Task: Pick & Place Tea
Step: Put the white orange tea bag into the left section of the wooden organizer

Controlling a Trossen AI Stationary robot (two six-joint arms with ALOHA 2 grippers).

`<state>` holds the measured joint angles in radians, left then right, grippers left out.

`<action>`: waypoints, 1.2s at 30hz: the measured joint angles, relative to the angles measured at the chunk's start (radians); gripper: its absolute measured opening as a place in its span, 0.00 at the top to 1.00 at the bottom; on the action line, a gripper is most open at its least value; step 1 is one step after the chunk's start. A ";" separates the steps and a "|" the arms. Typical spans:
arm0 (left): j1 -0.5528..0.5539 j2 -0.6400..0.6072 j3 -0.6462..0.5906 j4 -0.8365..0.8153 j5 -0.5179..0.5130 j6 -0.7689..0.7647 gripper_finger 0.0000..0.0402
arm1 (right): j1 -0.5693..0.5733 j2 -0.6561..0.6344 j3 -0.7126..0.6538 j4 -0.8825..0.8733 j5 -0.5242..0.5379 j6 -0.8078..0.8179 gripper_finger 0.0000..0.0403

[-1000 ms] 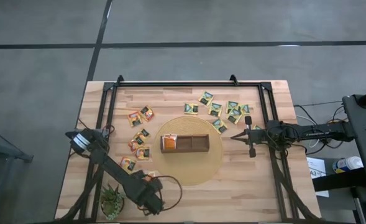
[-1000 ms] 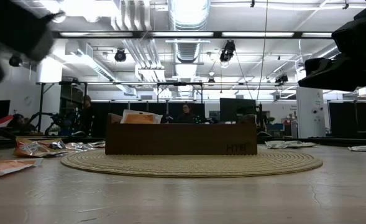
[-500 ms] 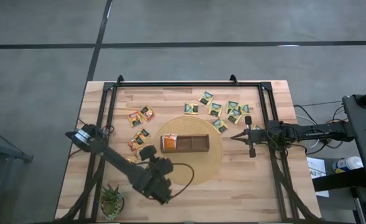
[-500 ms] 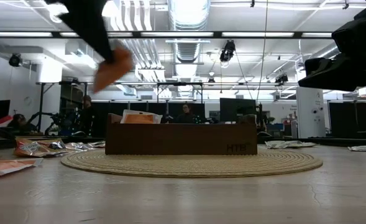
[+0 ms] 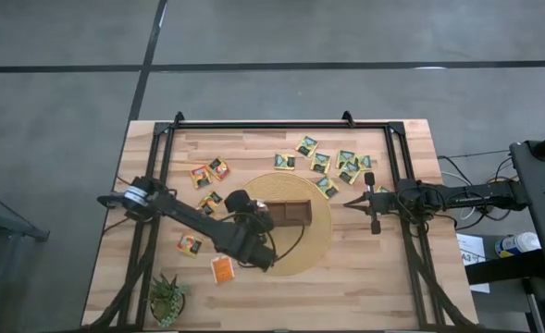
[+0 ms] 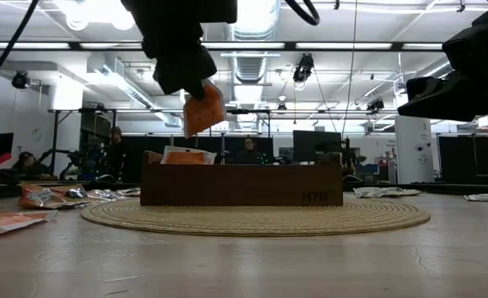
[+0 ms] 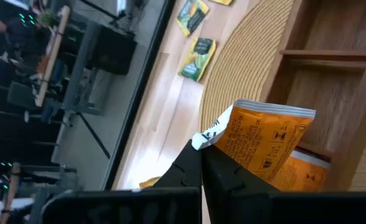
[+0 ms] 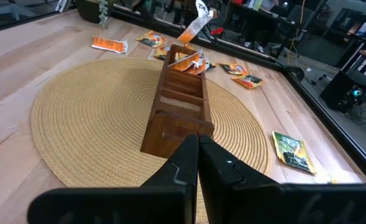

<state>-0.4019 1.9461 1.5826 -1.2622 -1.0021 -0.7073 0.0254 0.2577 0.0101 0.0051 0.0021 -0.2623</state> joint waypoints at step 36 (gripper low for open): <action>0.053 0.000 -0.132 0.147 0.107 0.225 1.00 | 0.000 0.000 0.000 0.000 0.000 0.000 0.98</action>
<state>-0.3486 1.9462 1.4502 -1.1152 -0.8954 -0.4826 0.0254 0.2581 0.0101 0.0048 0.0017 -0.2623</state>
